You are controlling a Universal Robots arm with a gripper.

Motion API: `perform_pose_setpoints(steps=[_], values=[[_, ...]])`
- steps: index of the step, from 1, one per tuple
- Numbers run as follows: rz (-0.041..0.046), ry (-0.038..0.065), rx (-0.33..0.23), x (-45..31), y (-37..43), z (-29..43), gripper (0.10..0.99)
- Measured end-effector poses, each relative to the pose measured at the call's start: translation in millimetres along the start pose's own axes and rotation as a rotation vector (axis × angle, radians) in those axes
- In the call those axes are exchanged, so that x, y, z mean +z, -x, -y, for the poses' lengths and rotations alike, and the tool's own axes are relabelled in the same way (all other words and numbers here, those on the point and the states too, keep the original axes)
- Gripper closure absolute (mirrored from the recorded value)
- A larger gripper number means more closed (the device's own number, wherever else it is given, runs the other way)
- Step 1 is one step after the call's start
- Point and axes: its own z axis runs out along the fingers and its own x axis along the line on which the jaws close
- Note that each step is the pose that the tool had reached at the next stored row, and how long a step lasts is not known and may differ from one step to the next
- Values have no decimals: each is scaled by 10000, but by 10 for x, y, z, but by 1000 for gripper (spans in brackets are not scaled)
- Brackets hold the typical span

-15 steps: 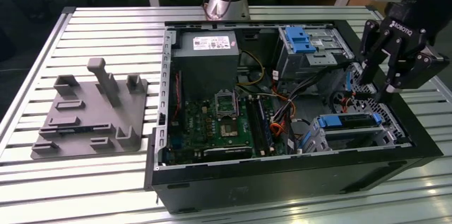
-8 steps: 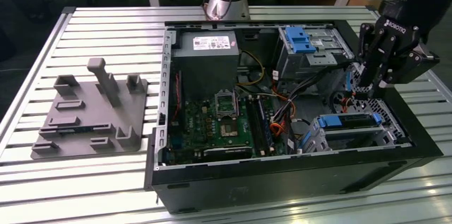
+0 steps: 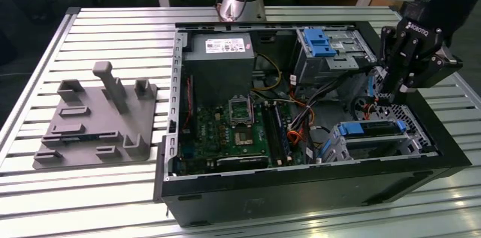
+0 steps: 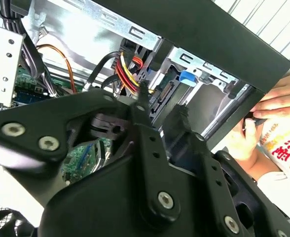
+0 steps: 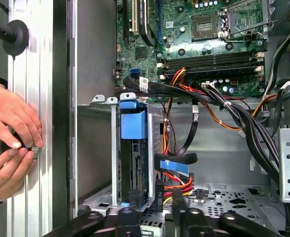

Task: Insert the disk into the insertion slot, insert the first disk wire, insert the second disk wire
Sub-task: 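Insert the first disk wire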

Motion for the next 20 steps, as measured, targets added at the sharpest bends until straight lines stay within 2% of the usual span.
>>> perform_pose_setpoints(steps=[1,2,20], values=[[-1,0,0,5,2,0,694],[-5,0,1,10,3,0,765],[-71,-3,3,69,46,-12,765]])
